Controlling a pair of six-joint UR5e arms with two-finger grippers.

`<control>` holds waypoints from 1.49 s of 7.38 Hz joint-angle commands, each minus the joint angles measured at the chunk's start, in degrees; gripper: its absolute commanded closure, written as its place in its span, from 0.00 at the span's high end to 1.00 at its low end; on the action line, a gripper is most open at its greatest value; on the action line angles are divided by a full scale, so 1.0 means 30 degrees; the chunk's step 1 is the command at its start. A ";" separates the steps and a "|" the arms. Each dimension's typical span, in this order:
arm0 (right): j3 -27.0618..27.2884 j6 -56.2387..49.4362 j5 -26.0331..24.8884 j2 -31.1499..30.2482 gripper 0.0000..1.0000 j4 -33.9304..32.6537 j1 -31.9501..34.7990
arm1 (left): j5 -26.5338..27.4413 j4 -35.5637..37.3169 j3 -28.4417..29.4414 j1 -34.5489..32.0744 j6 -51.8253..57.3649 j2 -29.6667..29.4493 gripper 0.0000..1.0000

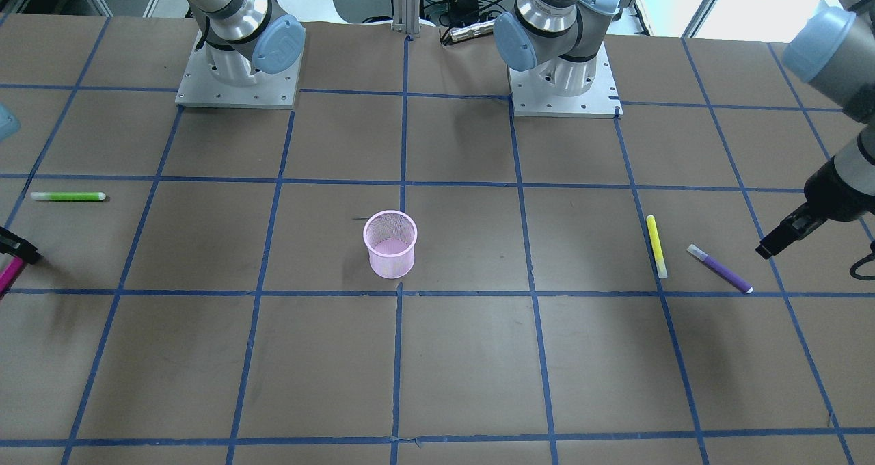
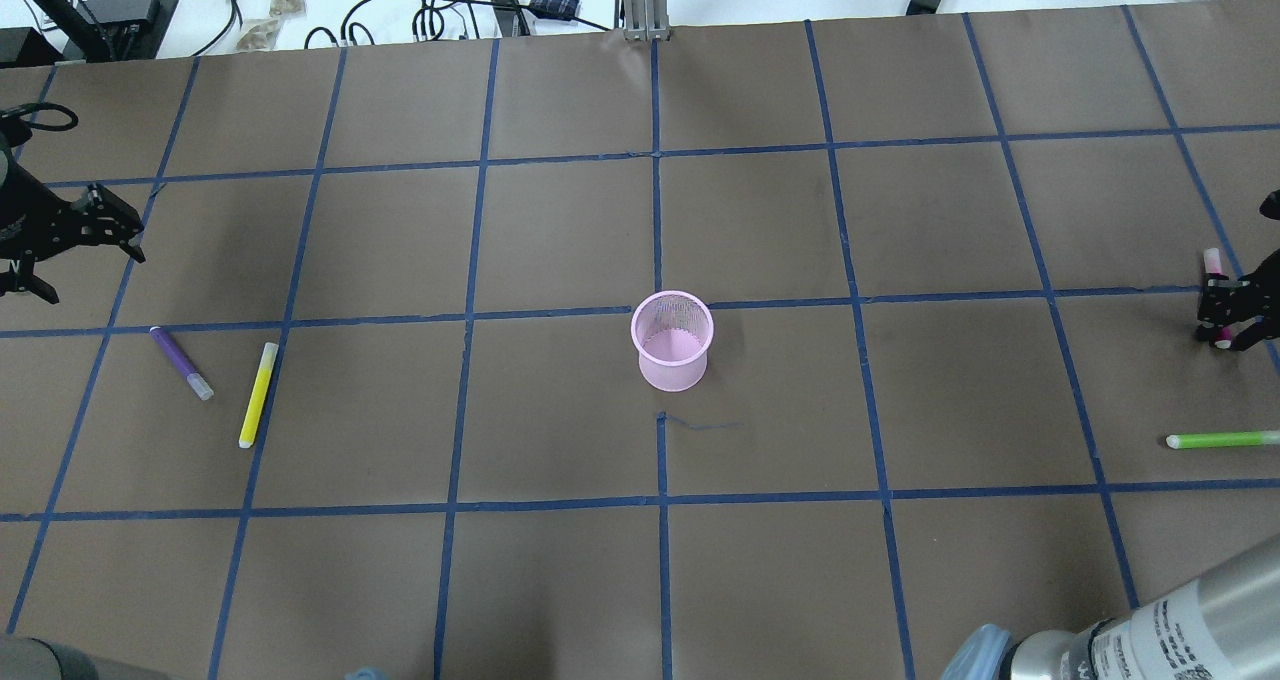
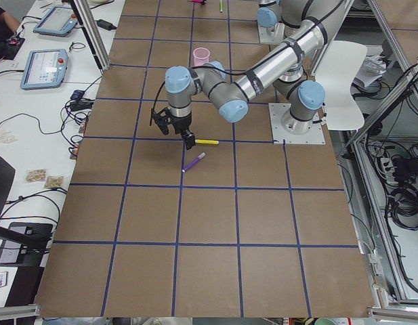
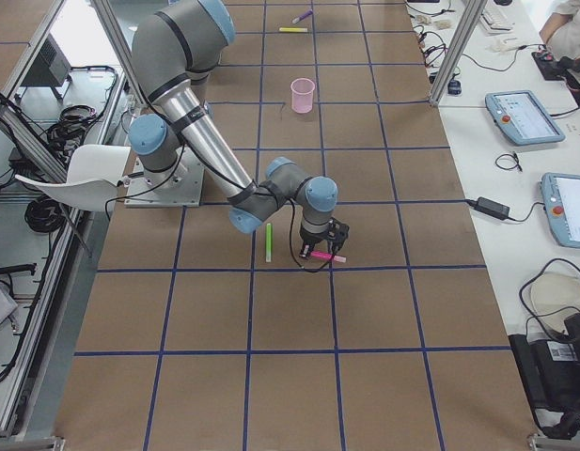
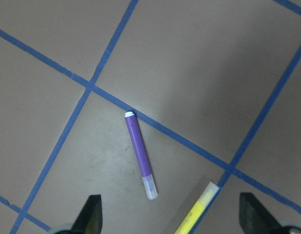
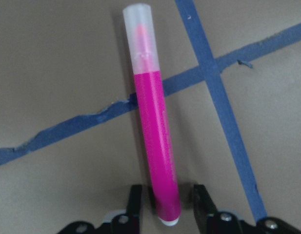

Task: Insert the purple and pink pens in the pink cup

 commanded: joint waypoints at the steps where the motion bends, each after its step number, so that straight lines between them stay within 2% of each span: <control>1: -0.0030 -0.0596 -0.0147 -0.0166 0.00 0.0128 -0.0030 | -0.0140 0.0698 -0.0341 0.0939 -0.0059 -0.1741 0.99; 3: -0.0147 -0.0509 -0.0003 -0.0983 0.00 0.0450 0.0260 | -0.0258 0.1252 -0.0342 0.1177 -0.0001 -0.2711 0.97; 4: -0.0293 -0.0450 0.0608 -0.2032 0.00 0.1032 0.0814 | -0.0229 0.1284 -0.0313 0.1207 -0.0001 -0.3093 0.95; 5: -0.0294 0.0710 0.2818 -0.3028 0.00 0.3300 0.1776 | -0.0229 0.1342 -0.0255 0.1295 -0.0030 -0.3415 0.94; 7: -0.0235 0.5472 0.3193 -0.4585 0.00 0.4694 0.6387 | -0.0229 0.1694 -0.0138 0.1295 -0.0204 -0.4031 0.88; 8: -0.0352 0.9529 0.3685 -0.4939 0.00 0.5280 0.8764 | -0.0229 0.1694 -0.0021 0.1295 -0.0293 -0.4266 0.85; 9: -0.0411 1.2441 0.4792 -0.5117 0.00 0.5314 1.0847 | -0.0229 0.1723 -0.0020 0.1295 -0.0352 -0.4442 0.79; 10: -0.0440 1.5254 0.5093 -0.5147 0.00 0.5286 1.2898 | -0.0229 0.1898 -0.0020 0.1295 -0.0381 -0.4560 0.72; 11: -0.0934 1.8125 0.5908 -0.5148 0.00 0.5228 1.5036 | -0.0200 0.1928 -0.0020 0.1295 -0.0353 -0.4590 0.59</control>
